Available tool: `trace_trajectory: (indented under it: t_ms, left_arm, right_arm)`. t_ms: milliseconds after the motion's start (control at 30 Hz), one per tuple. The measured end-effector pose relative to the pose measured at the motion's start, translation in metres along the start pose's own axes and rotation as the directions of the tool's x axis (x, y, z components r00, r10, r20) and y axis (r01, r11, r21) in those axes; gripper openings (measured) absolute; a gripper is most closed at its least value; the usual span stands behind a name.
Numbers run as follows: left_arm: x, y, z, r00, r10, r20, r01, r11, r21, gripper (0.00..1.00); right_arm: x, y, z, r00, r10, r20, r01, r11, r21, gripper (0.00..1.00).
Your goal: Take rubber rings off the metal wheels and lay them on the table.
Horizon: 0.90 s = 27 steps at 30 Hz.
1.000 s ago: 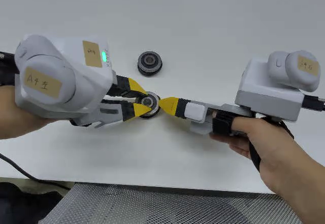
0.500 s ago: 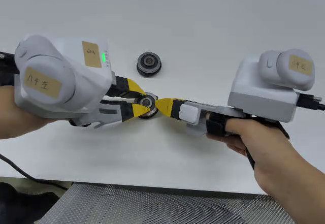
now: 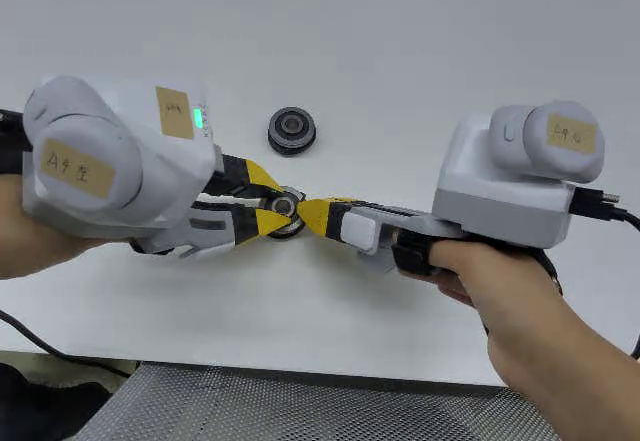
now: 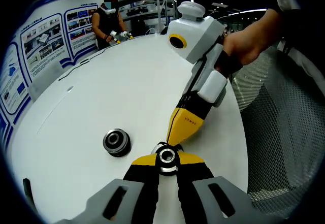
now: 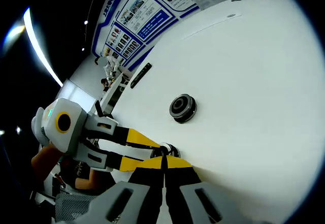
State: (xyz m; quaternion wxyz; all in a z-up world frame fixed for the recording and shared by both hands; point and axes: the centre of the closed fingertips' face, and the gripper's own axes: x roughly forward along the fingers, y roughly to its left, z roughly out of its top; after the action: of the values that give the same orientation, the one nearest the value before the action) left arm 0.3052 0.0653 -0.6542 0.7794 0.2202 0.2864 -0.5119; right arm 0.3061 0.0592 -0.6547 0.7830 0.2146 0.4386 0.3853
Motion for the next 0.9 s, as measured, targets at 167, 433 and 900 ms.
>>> trace_trajectory:
  t_ms: [167, 433, 900]
  left_arm:
    - [-0.0001, 0.0000, 0.0002, 1.0000, -0.002, 0.002, 0.002, 1.000, -0.002, 0.12]
    - [-0.0004, -0.0001, 0.0002, 1.0000, -0.001, 0.001, 0.001, 1.000, -0.002, 0.12]
    - [-0.0002, -0.0002, 0.0003, 1.0000, 0.000, 0.003, 0.000, 1.000, -0.002, 0.12]
  right_arm:
    - [0.0001, 0.0018, 0.0006, 0.9999, -0.017, 0.005, 0.017, 0.999, -0.047, 0.01]
    - [0.0006, -0.0001, 0.0013, 0.9999, -0.015, 0.004, 0.015, 0.999, -0.041, 0.01]
    - [0.0015, 0.0025, 0.0016, 1.0000, 0.006, -0.003, -0.006, 0.998, -0.061, 0.01]
